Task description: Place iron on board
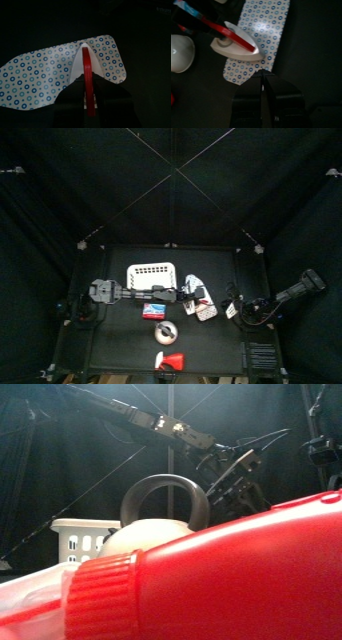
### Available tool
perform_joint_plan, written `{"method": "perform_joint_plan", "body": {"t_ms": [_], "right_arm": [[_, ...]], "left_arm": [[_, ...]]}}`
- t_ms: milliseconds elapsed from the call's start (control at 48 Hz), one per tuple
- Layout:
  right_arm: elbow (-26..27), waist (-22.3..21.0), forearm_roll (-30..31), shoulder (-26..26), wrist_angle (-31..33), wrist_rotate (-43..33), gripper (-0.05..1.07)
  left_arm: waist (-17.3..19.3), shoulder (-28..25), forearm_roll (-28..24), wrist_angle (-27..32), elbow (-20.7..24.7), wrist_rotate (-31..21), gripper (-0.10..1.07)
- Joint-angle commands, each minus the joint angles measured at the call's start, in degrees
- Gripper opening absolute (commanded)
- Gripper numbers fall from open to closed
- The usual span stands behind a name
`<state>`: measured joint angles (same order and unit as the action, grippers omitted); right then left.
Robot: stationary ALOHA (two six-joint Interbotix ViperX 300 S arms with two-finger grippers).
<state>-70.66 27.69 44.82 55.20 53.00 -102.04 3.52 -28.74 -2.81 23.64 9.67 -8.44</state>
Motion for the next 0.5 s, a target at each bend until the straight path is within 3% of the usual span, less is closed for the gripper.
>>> {"method": "perform_joint_plan", "body": {"t_ms": [0,125,271,479], "right_arm": [[0.1,0.4,-1.1,-3.2,-0.1,-1.3,0.07],[-0.4,0.4,-2.7,-6.0,-4.7,-2.8,0.07],[-2.5,0.2,0.3,-9.6,-10.2,-8.0,0.07],[-4.2,0.3,1.4,-10.5,-13.8,-10.8,0.07]], "left_arm": [[0.1,1.0,-0.1,-0.1,2.4,-0.1,0.46],[0.2,1.0,-0.3,0.0,2.3,-0.1,0.46],[0.4,0.7,-0.2,0.0,2.4,-0.1,0.46],[0.4,0.7,-0.2,0.0,2.5,-0.1,0.46]]}}
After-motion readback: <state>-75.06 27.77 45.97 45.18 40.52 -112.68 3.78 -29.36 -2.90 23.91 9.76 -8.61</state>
